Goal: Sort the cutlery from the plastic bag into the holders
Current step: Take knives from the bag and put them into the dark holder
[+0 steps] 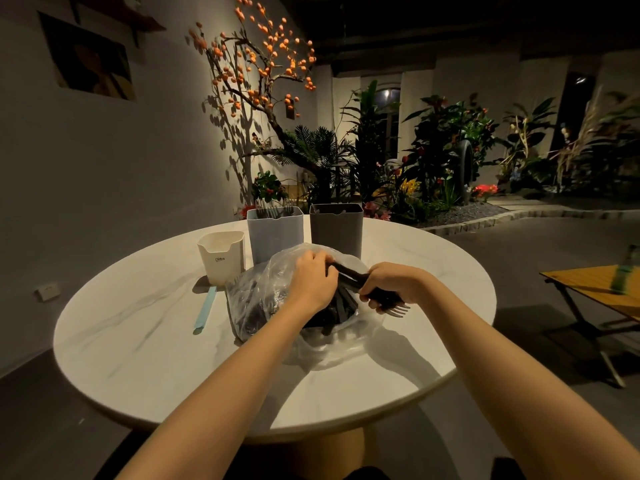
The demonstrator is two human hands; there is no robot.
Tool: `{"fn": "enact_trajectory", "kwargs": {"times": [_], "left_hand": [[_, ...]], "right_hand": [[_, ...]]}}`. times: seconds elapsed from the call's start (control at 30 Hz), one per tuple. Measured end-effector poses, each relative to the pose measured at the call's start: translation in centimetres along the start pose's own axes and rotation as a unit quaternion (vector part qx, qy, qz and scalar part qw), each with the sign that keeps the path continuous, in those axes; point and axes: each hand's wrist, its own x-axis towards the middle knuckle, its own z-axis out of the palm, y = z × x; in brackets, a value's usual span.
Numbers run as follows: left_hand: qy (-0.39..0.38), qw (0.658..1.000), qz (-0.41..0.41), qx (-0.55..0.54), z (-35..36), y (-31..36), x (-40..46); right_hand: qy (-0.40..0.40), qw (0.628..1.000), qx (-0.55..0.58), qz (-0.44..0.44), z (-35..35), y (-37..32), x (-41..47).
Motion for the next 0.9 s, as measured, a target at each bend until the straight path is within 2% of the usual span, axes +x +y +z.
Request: {"fn": "enact_trajectory", "kwargs": {"times": [0.07, 0.27, 0.47, 0.67, 0.9], "left_hand": [[0.021, 1.0, -0.01, 0.012, 0.2, 0.4, 0.2], [0.093, 0.992, 0.002, -0.088, -0.1, 1.3, 0.6], [0.224, 0.967, 0.003, -0.123, -2.1, 1.6, 1.0], [0.209, 0.961, -0.019, -0.178, -2.3, 1.2, 1.7], [0.225, 0.949, -0.042, -0.218, -2.4, -0.6, 1.7]], "right_hand": [[-0.018, 1.0, 0.01, -0.015, -0.4, 0.5, -0.4], [-0.053, 0.996, -0.002, -0.075, -0.9, 1.8, -1.2], [-0.021, 0.988, -0.016, -0.155, -0.5, 2.4, -1.2], [0.025, 0.981, -0.006, -0.192, 0.5, 2.9, -0.5], [0.078, 0.966, -0.074, -0.236, 1.0, 3.7, 0.6]]}}
